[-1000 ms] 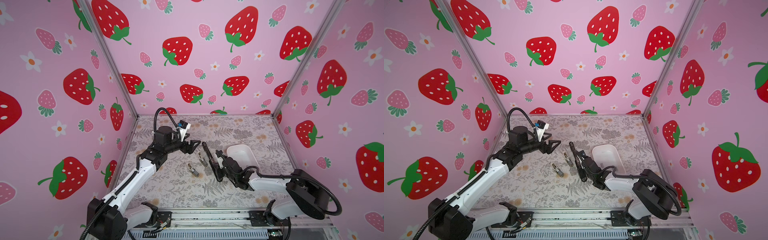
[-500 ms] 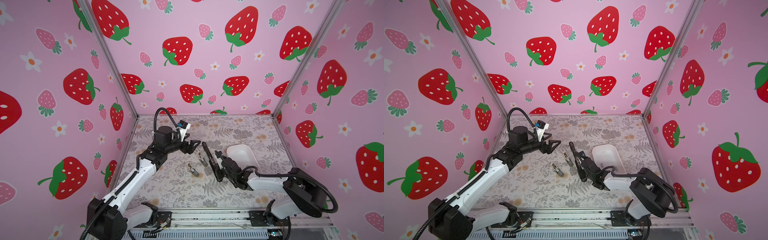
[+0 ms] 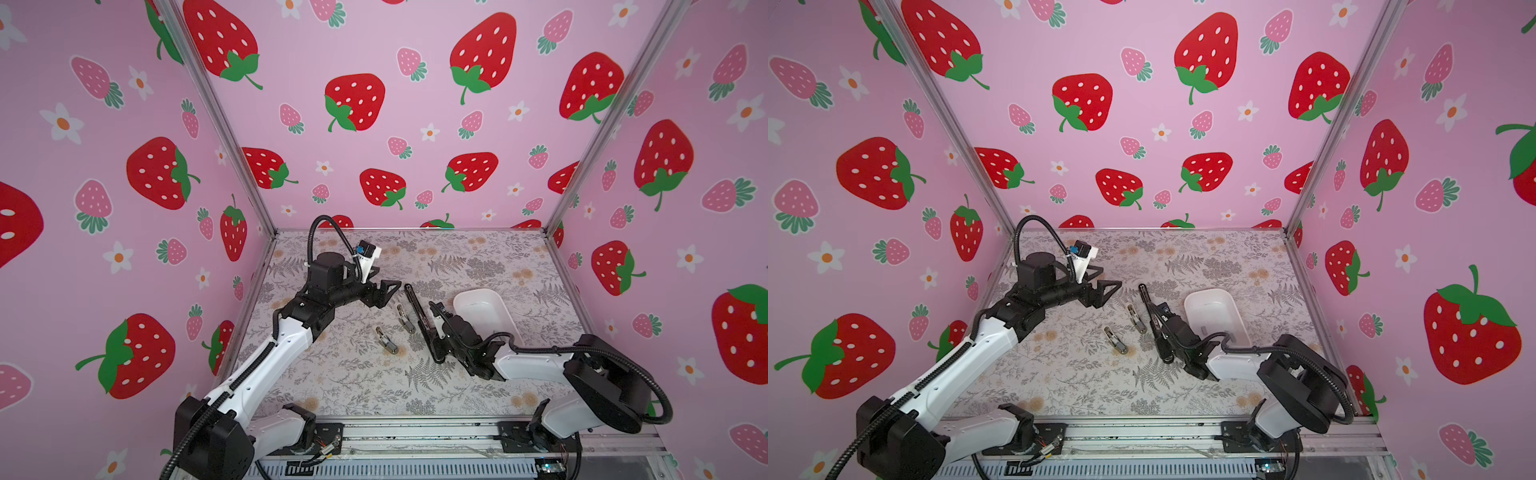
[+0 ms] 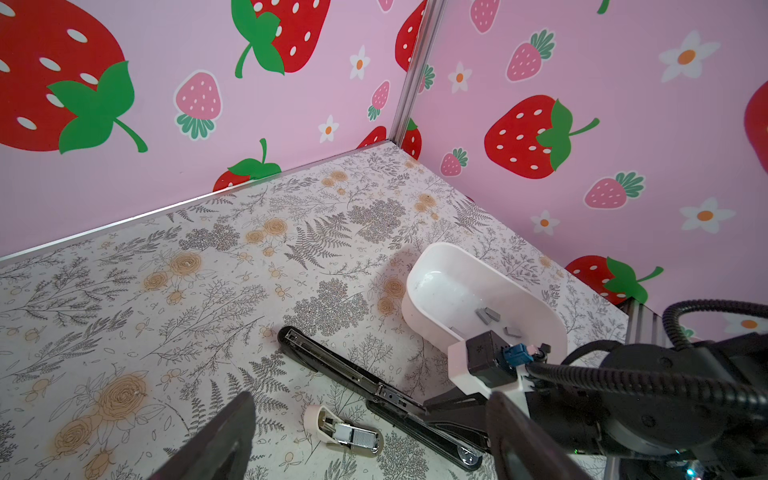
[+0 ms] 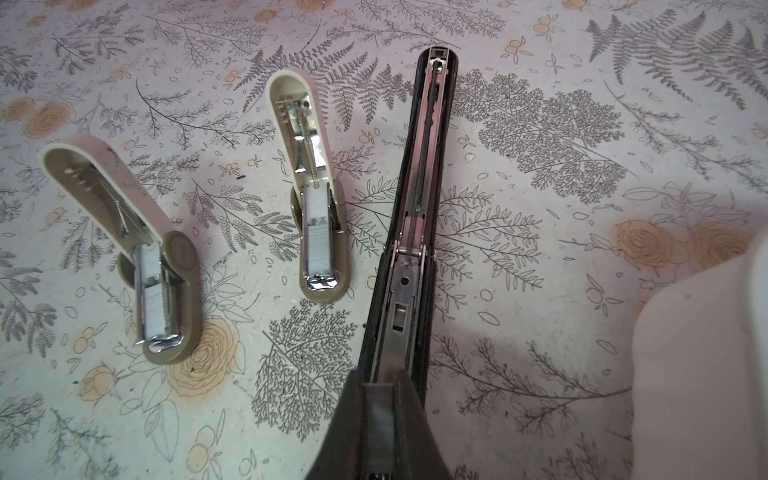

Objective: Load the staples into the stapler

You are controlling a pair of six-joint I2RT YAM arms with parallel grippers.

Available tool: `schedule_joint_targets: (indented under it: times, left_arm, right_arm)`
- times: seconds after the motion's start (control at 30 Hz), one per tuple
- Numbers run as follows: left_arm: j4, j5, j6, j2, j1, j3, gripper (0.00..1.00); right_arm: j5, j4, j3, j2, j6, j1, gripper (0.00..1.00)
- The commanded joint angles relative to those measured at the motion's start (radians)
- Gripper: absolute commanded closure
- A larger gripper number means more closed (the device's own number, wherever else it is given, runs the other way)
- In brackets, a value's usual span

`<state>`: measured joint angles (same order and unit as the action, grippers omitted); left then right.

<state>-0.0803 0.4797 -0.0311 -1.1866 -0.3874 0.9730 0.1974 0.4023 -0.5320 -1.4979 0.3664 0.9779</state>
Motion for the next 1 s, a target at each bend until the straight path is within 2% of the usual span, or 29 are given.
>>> schedule_joint_targets:
  times: [0.0, 0.47, 0.97]
  left_arm:
    - [-0.013, 0.005, 0.010, -0.008, -0.004, 0.015, 0.12]
    - [-0.012, 0.009, 0.013, -0.024, -0.003, 0.023, 0.12]
    - [-0.006, 0.015, 0.015, -0.018, -0.003, 0.020, 0.12]
  right_arm:
    - [0.014, 0.000, -0.014, -0.014, 0.008, 0.005, 0.90]
    - [0.057, -0.010, 0.002, 0.008, 0.040, 0.029, 0.90]
    - [0.102, 0.073, 0.072, 0.040, 0.081, 0.060, 0.90]
